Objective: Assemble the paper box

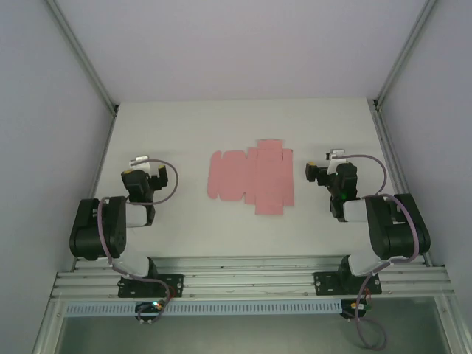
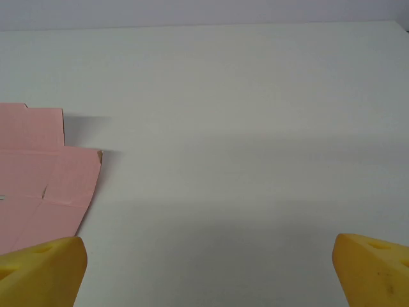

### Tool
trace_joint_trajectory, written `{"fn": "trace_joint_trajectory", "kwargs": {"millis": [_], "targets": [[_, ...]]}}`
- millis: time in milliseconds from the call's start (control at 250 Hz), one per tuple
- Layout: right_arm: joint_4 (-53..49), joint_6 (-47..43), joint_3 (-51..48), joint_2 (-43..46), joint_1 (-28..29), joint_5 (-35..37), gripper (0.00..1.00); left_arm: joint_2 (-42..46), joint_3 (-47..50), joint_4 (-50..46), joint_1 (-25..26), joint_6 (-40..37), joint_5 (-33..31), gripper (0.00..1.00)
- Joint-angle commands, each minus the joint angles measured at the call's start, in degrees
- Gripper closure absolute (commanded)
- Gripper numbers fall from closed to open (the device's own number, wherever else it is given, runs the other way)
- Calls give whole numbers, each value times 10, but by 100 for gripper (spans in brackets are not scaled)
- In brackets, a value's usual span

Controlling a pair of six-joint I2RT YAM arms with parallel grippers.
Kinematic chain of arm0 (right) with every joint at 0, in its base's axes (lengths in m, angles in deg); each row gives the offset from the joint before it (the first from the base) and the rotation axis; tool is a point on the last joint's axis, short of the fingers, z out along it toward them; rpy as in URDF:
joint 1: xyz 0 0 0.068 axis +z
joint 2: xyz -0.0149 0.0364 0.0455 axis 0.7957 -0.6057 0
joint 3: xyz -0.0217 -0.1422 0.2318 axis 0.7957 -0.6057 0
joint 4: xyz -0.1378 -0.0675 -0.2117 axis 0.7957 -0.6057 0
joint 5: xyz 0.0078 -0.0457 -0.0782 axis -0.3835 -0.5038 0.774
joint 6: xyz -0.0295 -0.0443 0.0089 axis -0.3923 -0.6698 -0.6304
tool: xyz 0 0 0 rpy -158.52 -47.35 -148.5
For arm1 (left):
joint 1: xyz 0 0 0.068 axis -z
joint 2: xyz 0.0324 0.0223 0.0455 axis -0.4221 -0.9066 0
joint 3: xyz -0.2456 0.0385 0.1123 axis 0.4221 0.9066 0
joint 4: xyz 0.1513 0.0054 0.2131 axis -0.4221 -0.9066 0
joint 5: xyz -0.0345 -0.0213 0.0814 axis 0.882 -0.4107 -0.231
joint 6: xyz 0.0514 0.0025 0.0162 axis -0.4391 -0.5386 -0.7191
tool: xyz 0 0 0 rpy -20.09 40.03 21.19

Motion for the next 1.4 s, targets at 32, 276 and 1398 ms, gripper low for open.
{"fn": "trace_joint_trajectory", "kwargs": {"millis": [32, 276, 1398], "targets": [[15, 5, 6, 1, -2, -7, 0, 3, -1, 15, 5, -3, -5, 0], [14, 4, 6, 1, -1, -7, 0, 2, -2, 13, 5, -4, -4, 0], [-504, 122, 222, 156, 16, 4, 1, 215, -124, -392, 16, 123, 85, 0]]}}
